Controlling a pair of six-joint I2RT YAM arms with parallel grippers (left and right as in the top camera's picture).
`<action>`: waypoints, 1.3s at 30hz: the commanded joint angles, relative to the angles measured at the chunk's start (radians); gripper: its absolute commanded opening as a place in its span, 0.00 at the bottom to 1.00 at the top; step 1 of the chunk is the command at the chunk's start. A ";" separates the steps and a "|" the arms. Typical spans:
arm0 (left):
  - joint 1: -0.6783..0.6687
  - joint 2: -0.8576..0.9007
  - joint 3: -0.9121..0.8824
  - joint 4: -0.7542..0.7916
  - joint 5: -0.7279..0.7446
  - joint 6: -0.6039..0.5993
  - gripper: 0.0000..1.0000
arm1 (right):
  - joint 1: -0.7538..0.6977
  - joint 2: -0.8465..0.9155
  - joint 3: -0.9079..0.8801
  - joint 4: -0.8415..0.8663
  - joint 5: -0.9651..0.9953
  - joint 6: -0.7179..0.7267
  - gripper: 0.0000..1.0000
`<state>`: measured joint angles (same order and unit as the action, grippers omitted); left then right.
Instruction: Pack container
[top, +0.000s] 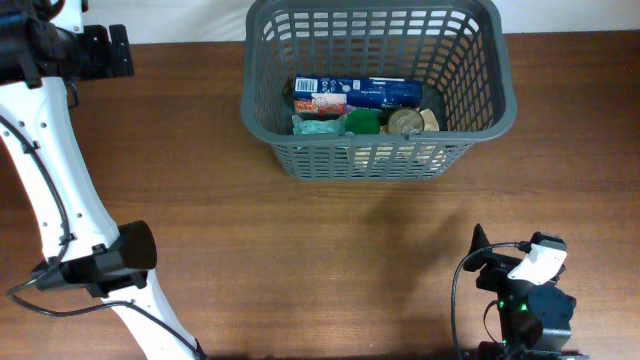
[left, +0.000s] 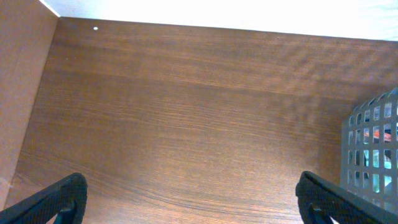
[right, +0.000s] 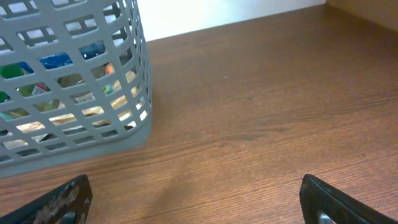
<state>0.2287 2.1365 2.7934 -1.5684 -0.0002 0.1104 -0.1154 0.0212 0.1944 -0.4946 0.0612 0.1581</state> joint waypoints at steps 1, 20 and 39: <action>0.002 0.004 0.001 -0.001 0.003 -0.009 0.99 | -0.003 -0.018 -0.013 0.004 -0.009 0.008 0.99; -0.027 -0.021 0.001 -0.001 0.003 -0.009 0.99 | -0.003 -0.014 -0.058 0.006 -0.008 0.008 0.99; -0.240 -1.341 -1.610 0.867 0.003 -0.008 0.99 | -0.003 -0.014 -0.058 0.006 -0.008 0.008 0.99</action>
<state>-0.0128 1.0302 1.4467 -0.8948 0.0025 0.1104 -0.1154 0.0158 0.1440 -0.4892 0.0582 0.1581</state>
